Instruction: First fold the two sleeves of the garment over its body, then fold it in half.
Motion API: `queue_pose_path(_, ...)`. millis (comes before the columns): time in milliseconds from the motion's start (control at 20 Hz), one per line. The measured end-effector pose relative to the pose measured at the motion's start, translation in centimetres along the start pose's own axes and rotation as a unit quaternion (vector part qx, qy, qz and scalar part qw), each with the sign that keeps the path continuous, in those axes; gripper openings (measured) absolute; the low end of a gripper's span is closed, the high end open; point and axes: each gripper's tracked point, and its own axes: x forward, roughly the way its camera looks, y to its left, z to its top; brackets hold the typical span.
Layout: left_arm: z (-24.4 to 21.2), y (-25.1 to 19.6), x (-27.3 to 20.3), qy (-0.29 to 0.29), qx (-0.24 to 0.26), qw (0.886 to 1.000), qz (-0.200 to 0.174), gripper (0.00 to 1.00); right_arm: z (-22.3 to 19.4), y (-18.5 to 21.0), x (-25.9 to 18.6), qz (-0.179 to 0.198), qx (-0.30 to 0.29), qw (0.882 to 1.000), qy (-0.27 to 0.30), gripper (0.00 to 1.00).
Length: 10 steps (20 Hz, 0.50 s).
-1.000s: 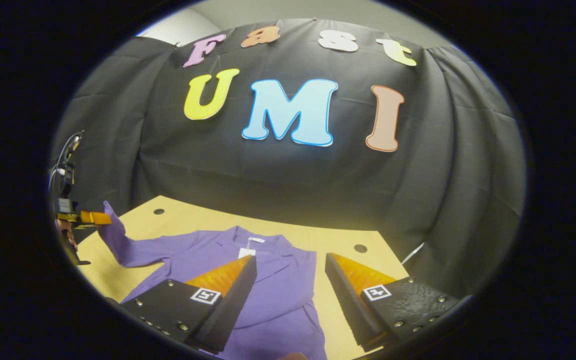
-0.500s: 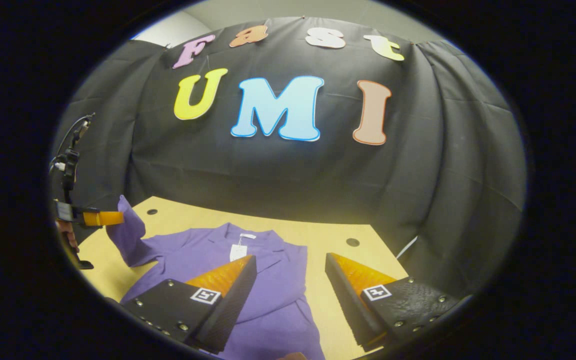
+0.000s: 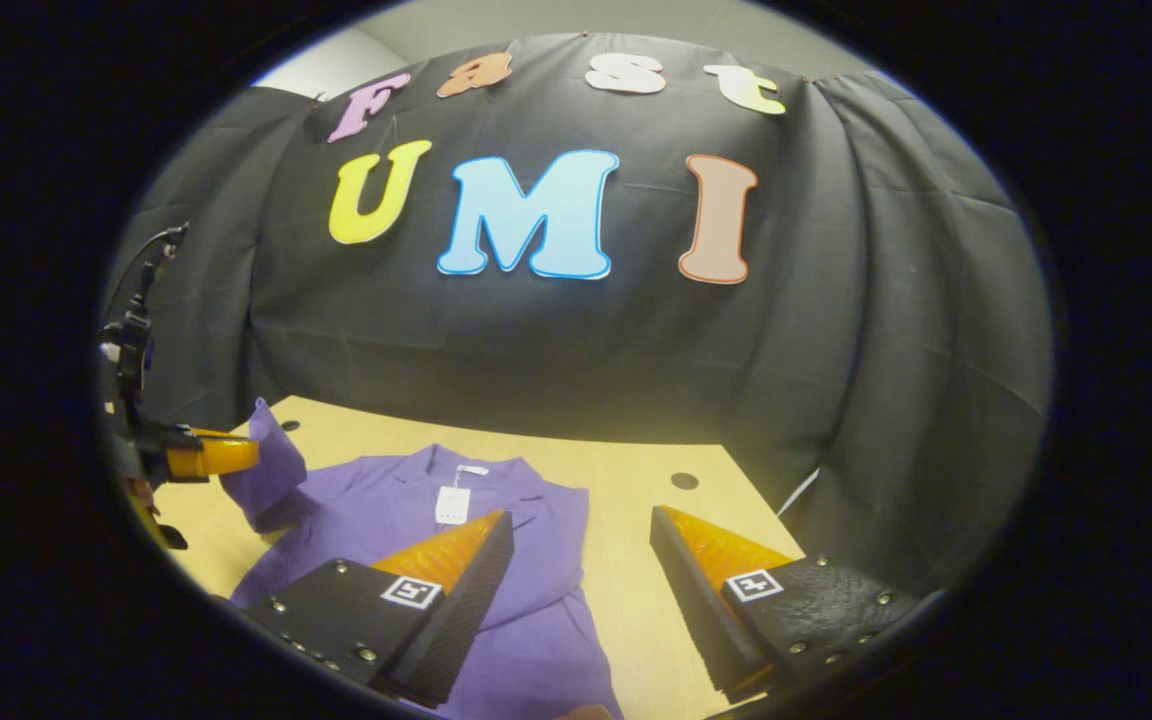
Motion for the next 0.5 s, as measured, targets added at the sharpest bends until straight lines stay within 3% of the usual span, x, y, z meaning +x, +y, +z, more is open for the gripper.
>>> queue_pose_path(500,-1.9,-11.8,0.1,0.021,0.034,0.992,-0.122,0.07,-0.9,-0.3,-0.3,-0.006,0.004,1.000,0.012,0.88)
